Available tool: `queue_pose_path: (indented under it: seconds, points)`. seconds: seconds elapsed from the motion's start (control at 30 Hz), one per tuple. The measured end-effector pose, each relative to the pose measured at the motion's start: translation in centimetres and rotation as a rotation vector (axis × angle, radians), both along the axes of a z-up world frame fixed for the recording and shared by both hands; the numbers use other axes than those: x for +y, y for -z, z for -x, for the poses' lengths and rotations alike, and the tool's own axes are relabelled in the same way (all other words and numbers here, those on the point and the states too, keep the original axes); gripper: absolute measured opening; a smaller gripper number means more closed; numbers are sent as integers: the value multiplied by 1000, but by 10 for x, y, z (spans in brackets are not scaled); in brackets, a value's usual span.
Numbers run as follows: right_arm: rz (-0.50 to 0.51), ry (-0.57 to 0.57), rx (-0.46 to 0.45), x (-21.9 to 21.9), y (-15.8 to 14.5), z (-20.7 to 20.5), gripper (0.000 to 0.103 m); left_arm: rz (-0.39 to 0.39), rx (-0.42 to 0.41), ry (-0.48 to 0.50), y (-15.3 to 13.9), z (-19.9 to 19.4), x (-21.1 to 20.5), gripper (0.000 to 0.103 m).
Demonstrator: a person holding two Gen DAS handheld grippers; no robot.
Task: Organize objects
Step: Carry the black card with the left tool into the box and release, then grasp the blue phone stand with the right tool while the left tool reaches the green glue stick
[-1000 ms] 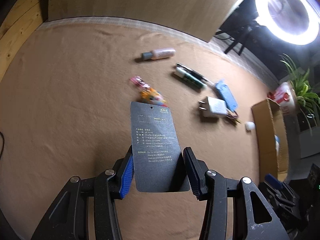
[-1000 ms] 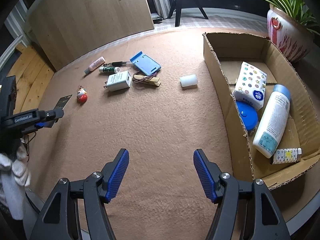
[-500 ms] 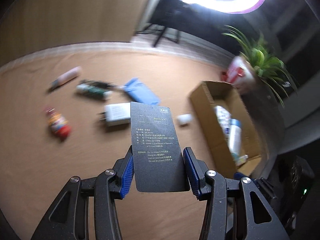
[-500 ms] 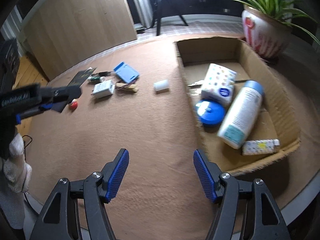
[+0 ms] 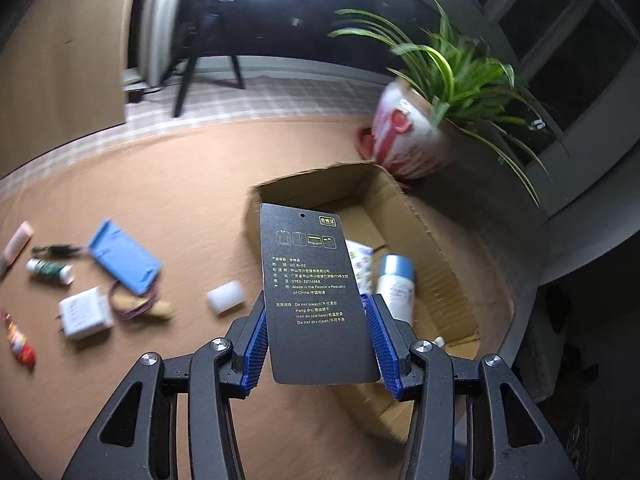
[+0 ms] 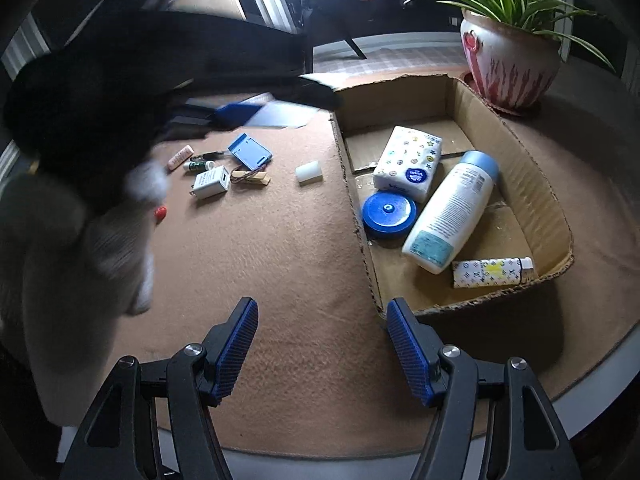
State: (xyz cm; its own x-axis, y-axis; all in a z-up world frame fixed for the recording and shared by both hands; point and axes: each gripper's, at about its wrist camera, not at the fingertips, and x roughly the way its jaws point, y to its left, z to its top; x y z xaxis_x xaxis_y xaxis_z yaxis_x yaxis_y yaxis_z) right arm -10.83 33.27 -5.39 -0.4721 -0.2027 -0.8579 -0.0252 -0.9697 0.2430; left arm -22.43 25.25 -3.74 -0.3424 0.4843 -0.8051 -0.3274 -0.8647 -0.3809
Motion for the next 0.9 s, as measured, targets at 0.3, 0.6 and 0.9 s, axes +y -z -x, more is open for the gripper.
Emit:
queue_pose_path:
  seconds: [0.3, 0.6, 0.9]
  points:
    - [8, -7, -22, 7, 8, -2, 63, 38, -19, 35, 18, 15, 45, 51]
    - [16, -29, -15, 3, 8, 4, 71, 39, 4, -2, 15, 25, 20, 85]
    - [55, -100, 3, -24, -4, 28, 71, 75, -4, -87, 20, 30, -56, 85]
